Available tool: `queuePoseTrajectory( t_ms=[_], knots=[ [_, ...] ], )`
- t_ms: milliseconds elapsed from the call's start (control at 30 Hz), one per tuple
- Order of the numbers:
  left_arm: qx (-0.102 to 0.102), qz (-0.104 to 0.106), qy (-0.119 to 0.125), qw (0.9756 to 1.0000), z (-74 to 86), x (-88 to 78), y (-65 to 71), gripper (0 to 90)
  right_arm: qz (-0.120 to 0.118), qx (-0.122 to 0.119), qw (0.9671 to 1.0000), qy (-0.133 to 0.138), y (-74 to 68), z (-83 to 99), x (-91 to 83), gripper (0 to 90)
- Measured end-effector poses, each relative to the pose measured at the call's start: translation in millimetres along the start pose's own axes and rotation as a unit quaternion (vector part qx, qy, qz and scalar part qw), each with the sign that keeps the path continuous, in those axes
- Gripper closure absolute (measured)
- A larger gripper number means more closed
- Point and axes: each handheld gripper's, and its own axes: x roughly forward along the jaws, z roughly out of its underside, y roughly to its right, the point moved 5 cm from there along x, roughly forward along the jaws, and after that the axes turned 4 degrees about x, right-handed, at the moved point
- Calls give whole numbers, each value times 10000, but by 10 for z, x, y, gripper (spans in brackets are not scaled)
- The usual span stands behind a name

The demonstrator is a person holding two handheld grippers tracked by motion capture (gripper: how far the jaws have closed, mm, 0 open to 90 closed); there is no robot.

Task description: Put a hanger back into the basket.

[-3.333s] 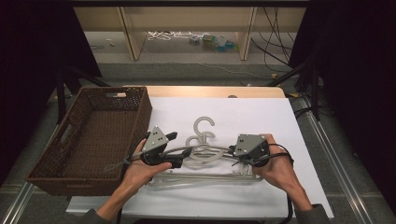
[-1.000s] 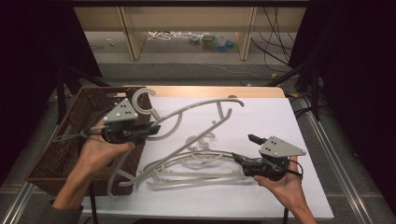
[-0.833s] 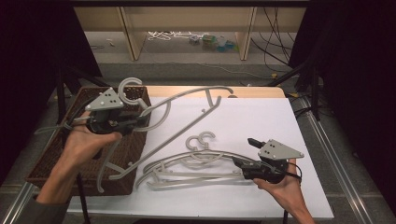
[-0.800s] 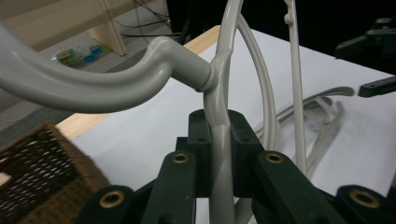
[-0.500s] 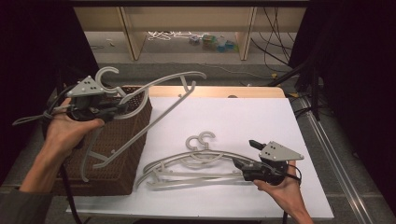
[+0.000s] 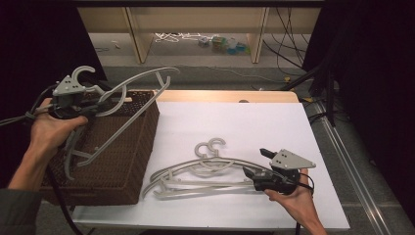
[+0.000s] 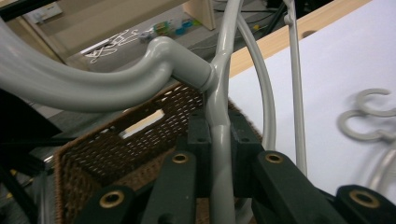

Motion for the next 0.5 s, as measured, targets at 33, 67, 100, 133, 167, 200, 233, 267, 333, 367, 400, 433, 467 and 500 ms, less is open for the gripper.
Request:
queuePoseTrajectory(
  t_ms=[33,67,100,133,167,200,233,267,333,367,400,433,467,500],
  knots=[
    [-11,-39,-9,10000,30,21,-34,818,-6,-5,10000,-5,-1,5,1,200],
    [-11,-39,-9,10000,30,21,-34,818,-6,-5,10000,-5,-1,5,1,200],
    [-102,-104,2,9999,91,62,-90,818,8,1,10000,34,0,8,10,200],
    [-102,-104,2,9999,91,62,-90,818,8,1,10000,34,0,8,10,200],
    [-57,-107,-45,9999,125,72,-120,818,10,14,10000,45,3,10,15,200],
    [-68,-124,-41,9999,156,90,-143,818,10,14,10000,45,3,10,15,200],
    [-131,-167,-76,9997,219,113,-185,818,-21,22,10000,-11,6,23,11,199],
    [-131,-167,-76,9997,219,113,-185,818,-21,22,10000,-11,6,23,11,199],
    [-180,-188,-28,9997,292,140,-214,818,41,52,10000,54,10,29,30,192],
    [-180,-188,-28,9997,292,140,-214,818,41,52,10000,54,10,29,30,192],
    [-118,-201,-128,9996,345,135,-245,818,-10,37,10000,-14,5,34,22,193],
    [-118,-201,-128,9996,345,135,-245,818,-15,25,10000,-15,3,37,22,193],
    [-123,-238,-138,9995,389,140,-270,818,-30,52,10000,-29,-2,39,22,193],
    [-203,-249,-73,9995,406,153,-269,818,-20,56,10000,-29,-1,38,25,192]
  ],
)
